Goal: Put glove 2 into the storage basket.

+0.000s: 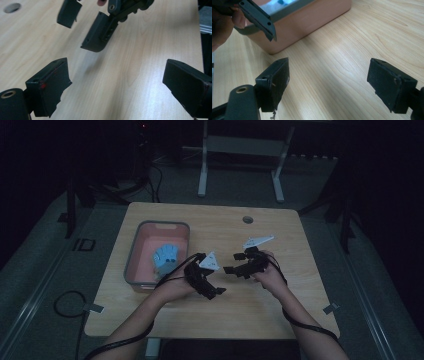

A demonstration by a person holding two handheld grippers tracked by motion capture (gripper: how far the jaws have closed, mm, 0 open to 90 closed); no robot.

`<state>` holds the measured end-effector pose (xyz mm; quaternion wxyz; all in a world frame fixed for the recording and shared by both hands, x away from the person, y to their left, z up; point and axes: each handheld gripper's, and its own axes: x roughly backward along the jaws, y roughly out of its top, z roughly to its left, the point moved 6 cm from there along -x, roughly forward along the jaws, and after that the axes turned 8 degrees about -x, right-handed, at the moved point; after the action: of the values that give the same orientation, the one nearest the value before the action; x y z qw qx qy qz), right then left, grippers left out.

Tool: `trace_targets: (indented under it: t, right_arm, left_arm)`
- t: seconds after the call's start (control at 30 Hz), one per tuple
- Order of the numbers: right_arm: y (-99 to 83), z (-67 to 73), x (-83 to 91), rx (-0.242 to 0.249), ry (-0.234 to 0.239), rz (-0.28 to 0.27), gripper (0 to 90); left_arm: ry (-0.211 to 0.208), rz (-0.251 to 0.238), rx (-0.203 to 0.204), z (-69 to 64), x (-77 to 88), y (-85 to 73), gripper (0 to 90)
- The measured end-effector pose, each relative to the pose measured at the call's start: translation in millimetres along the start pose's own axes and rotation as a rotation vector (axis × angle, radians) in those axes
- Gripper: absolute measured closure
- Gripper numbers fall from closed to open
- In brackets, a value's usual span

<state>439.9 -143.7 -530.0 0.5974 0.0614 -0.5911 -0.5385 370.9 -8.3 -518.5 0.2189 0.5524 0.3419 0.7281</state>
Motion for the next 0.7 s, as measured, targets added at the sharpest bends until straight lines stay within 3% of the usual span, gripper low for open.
trace_targets:
  t: [0.27, 0.43, 0.7]
  right_arm:
    - [-13.8, -13.3, 11.0, -0.012, -0.01, -0.029, 17.8]
    - [-26.8, -18.2, 14.8, -0.034, -0.006, -0.032, 17.3]
    - [-50.6, -23.3, 9.7, -0.033, -0.01, 0.01, 17.3]
  left_arm:
    - [0.012, -0.025, -0.003, -2.3, -11.5, 8.1, 7.4]
    - [-0.015, -0.022, -0.015, -9.7, -21.9, 8.5, 7.3]
    - [-0.038, -0.008, -0.029, -18.5, -34.2, 2.9, 7.4]
